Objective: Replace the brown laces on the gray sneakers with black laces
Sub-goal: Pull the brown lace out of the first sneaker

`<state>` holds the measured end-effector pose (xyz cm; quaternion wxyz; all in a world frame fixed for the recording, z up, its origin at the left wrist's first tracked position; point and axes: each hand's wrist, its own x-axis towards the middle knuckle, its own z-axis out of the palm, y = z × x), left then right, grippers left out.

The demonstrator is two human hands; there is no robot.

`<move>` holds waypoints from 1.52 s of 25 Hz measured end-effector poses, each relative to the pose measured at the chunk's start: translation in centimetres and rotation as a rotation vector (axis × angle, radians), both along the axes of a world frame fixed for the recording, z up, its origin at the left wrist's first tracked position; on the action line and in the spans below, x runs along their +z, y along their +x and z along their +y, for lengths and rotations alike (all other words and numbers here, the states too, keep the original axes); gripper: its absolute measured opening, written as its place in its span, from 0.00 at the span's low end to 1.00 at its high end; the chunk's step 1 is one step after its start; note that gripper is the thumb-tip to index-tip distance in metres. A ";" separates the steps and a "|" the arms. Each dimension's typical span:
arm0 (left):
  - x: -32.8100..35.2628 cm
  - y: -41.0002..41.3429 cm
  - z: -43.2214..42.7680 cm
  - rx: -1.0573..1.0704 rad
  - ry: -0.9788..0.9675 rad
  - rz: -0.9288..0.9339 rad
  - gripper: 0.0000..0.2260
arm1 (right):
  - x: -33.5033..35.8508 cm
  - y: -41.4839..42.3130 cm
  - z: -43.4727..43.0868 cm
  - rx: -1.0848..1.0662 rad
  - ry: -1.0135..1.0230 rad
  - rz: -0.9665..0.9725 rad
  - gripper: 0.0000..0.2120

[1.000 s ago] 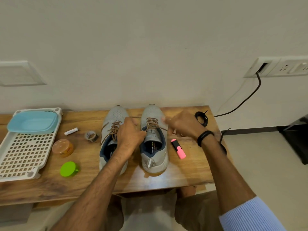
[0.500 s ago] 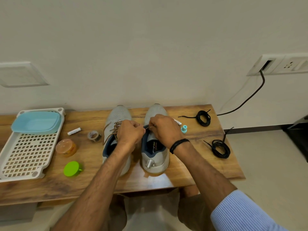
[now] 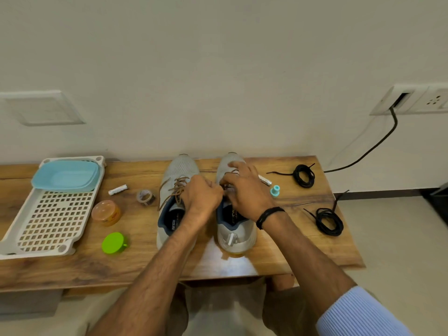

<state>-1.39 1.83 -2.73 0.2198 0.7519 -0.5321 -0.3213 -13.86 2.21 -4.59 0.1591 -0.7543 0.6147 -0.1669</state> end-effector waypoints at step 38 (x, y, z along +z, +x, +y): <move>-0.4 -0.6 -2.7 0.493 -0.067 0.847 0.09 | 1.7 -3.5 -0.4 -0.497 0.481 -0.377 0.08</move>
